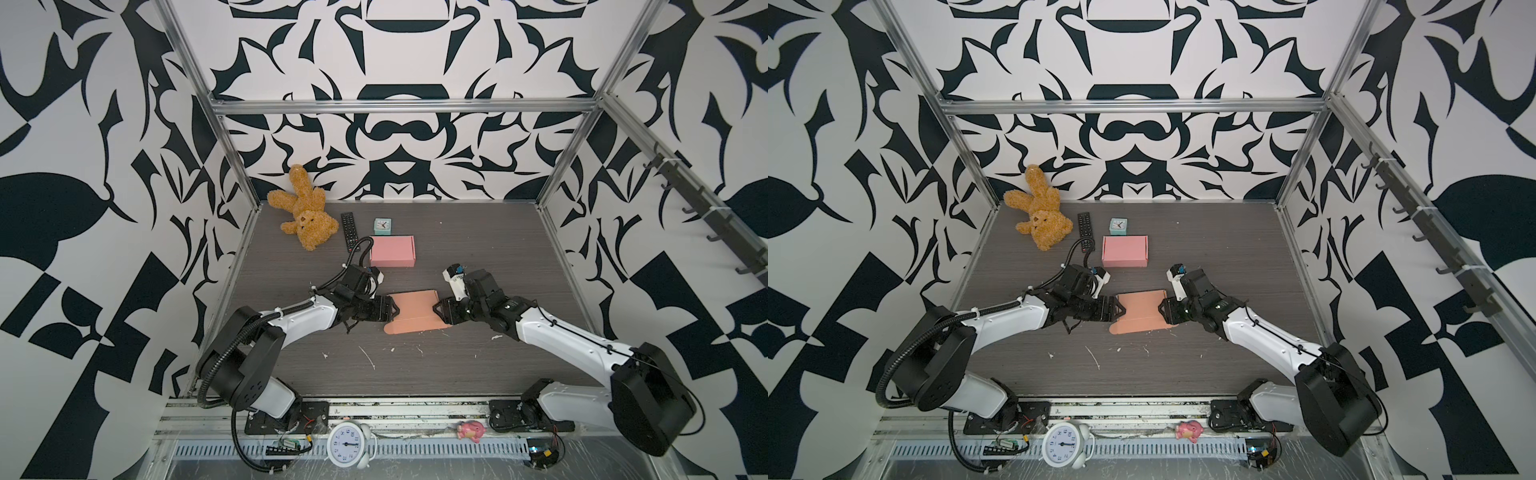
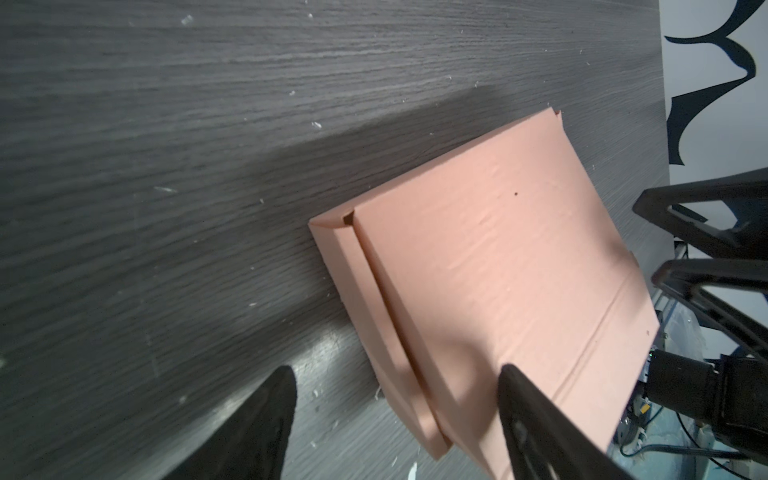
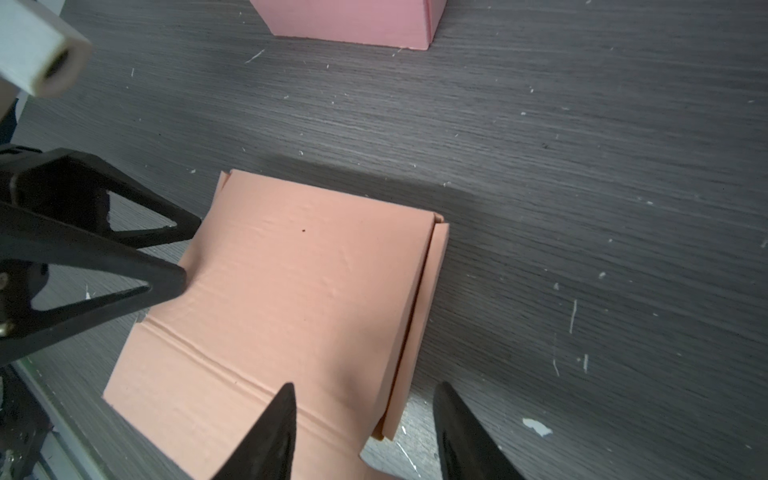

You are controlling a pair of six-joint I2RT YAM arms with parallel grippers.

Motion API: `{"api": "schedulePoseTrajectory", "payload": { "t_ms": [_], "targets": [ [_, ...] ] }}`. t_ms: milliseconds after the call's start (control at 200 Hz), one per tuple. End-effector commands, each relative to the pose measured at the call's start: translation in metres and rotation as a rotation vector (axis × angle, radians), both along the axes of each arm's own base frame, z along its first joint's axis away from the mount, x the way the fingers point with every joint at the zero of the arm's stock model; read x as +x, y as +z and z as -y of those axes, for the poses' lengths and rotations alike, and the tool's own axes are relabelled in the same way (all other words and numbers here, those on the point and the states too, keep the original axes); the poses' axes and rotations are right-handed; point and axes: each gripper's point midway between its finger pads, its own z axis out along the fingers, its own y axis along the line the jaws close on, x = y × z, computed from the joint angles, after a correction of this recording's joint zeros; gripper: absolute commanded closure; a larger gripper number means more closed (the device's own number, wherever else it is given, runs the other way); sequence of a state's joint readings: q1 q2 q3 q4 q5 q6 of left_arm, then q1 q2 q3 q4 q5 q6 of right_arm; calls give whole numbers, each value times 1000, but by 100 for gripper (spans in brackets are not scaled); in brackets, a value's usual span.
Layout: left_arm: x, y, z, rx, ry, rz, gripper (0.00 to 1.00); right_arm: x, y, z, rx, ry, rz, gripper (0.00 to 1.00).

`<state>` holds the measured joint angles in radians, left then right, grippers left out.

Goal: Fold the paper box
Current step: 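Press the lid flat with both grippers, pushing its ends toward each other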

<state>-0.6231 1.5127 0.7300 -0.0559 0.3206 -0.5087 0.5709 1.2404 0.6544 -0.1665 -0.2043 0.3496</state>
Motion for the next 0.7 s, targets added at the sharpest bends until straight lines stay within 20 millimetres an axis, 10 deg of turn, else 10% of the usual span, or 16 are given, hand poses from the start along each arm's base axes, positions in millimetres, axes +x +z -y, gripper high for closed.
{"api": "schedulePoseTrajectory", "payload": {
  "t_ms": [0,695],
  "targets": [
    [-7,-9,-1,6,-7,-27,21,1,5,-1,13,-9,22,46],
    [-8,-25,-2,25,-8,-50,23,0,-25,-2,-43,-20,-36,47]
  ]
}}
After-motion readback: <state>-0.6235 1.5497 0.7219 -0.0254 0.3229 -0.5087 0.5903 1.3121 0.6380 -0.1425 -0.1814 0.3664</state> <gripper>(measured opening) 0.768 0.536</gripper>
